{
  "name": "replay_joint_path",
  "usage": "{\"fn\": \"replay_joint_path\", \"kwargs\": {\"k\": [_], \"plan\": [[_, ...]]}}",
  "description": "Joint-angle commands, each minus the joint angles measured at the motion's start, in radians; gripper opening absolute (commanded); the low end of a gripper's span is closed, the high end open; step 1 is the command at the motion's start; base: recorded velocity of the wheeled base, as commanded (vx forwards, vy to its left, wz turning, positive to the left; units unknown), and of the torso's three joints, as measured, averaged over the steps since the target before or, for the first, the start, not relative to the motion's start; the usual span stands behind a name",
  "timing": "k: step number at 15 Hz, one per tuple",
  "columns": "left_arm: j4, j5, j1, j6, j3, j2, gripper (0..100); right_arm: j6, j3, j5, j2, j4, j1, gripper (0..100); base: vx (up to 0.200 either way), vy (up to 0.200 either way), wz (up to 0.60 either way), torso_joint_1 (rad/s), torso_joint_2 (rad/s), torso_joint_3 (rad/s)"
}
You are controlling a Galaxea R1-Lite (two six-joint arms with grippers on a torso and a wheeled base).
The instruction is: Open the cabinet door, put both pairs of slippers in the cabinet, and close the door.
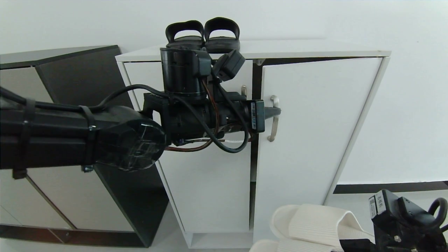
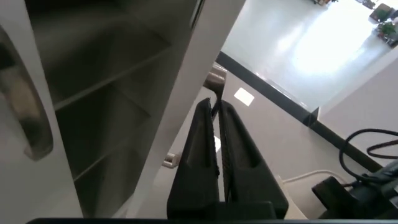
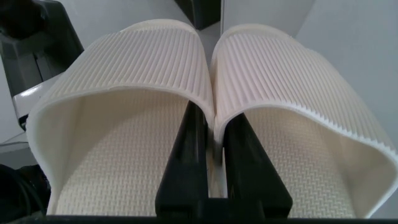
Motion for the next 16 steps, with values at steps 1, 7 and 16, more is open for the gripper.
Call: {"fn": "replay_joint_path", "kwargs": {"k": [1, 7, 16], "plan": [[-0.002, 0.000, -0.016, 0.001, 0.053, -0.075, 0, -0.001, 0.003, 0.000, -0.012, -0.001, 0.000, 0, 0.000, 0.000, 0.00, 0.000, 0.00, 0.000], [-0.003, 0.002, -0.019, 0.001, 0.237, -0.256, 0, -0.002, 0.003, 0.000, -0.005, -0.001, 0.000, 0, 0.000, 0.000, 0.00, 0.000, 0.00, 0.000], [-0.005, 0.003, 0.063, -0.110, -0.062, -0.002, 0, -0.002, -0.012, -0.006, -0.002, 0.044, 0.002, 0, 0.000, 0.000, 0.00, 0.000, 0.00, 0.000]]}}
